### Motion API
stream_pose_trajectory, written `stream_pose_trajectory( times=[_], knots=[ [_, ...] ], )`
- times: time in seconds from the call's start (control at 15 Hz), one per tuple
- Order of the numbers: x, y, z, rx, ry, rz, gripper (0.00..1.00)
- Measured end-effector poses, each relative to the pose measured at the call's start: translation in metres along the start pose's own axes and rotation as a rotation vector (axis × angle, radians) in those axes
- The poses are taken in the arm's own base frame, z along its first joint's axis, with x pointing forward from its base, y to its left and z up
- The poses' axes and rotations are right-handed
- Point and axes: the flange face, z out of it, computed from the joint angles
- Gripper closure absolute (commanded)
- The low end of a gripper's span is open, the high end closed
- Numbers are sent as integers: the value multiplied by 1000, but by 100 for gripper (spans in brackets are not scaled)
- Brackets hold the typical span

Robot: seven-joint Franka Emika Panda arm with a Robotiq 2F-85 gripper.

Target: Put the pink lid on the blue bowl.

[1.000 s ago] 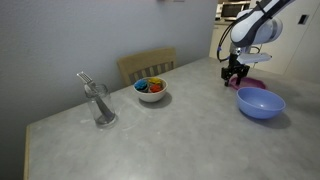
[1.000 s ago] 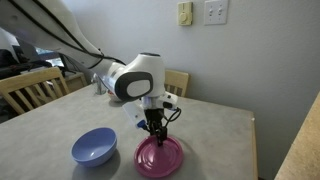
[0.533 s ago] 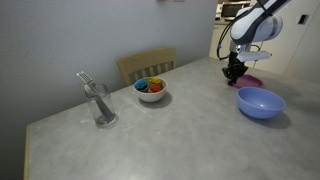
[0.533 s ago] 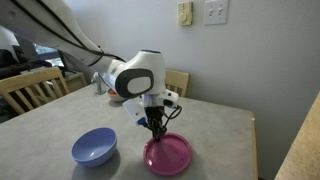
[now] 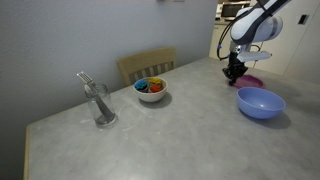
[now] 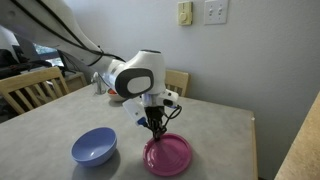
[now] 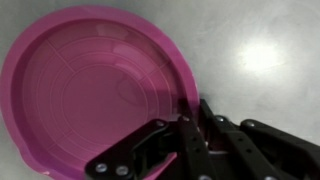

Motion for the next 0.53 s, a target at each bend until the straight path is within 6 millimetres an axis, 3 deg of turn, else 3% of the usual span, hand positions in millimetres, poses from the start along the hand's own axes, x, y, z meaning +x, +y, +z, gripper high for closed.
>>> stream_pose_trajectory(
  times=[0.27, 0.53],
  knots=[
    [0, -1, -8, -48, 21, -8, 97],
    [-6, -15, -28, -89, 44, -35, 97]
  ],
)
